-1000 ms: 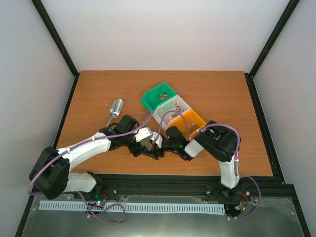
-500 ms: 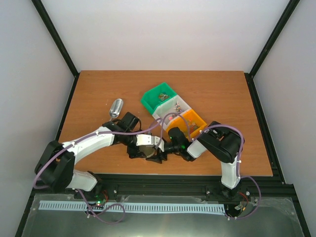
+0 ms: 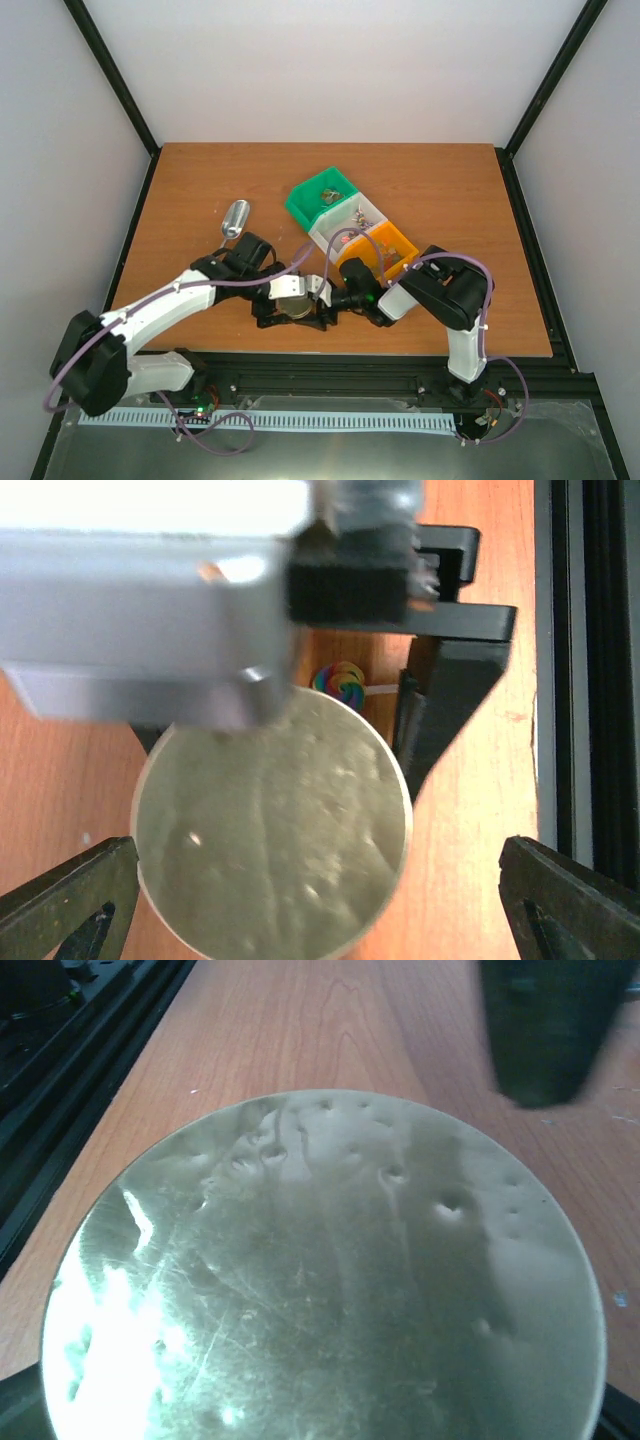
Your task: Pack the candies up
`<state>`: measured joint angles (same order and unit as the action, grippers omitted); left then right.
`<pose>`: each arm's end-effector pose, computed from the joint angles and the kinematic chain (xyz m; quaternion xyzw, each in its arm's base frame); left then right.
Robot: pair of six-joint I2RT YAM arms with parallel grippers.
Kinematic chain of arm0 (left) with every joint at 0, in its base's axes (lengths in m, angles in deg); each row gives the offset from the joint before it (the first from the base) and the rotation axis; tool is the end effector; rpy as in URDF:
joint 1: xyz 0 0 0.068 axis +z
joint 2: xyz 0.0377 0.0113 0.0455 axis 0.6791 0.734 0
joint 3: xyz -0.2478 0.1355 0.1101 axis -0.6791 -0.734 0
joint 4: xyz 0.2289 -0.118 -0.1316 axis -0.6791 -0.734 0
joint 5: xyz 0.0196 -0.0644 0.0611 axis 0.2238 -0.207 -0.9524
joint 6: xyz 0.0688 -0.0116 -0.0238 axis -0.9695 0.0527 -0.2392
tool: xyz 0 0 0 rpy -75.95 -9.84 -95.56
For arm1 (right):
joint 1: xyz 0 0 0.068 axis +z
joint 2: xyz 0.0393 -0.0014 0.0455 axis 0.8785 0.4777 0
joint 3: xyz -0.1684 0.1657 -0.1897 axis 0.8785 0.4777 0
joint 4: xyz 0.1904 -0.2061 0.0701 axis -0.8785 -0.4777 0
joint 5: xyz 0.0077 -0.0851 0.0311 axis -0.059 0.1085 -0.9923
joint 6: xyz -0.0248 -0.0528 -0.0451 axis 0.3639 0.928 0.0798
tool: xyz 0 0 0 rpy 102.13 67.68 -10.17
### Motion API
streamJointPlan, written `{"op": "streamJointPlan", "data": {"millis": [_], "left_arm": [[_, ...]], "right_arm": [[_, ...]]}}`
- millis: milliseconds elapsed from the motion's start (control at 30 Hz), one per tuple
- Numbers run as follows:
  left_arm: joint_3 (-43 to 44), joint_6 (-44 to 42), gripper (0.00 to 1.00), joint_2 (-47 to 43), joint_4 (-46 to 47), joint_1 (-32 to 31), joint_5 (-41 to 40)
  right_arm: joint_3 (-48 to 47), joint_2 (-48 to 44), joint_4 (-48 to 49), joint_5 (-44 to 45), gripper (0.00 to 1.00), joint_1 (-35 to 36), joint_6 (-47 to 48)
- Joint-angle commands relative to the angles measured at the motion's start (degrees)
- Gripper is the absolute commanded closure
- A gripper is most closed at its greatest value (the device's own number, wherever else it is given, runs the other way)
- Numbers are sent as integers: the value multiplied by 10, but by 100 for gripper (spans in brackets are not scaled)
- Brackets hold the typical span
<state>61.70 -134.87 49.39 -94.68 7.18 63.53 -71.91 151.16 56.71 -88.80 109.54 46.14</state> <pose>0.1891 -0.1677 0.2002 0.6581 0.6896 -0.1929 0.2327 0.2063 0.2879 0.0743 -0.5894 0.5870 0.3992 0.3856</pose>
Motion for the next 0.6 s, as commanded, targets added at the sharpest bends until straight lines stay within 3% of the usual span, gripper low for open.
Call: {"op": "streamJointPlan", "data": {"millis": [0,200,567], "left_arm": [[-44,120,0,-47,41,-2,-30],[-40,280,0,-11,107,-15,-131],[-35,314,0,43,162,-20,-144]], "right_arm": [[4,29,-25,73,57,0,-33],[-7,36,-25,120,57,0,-77],[-11,40,-19,148,56,5,-103]]}}
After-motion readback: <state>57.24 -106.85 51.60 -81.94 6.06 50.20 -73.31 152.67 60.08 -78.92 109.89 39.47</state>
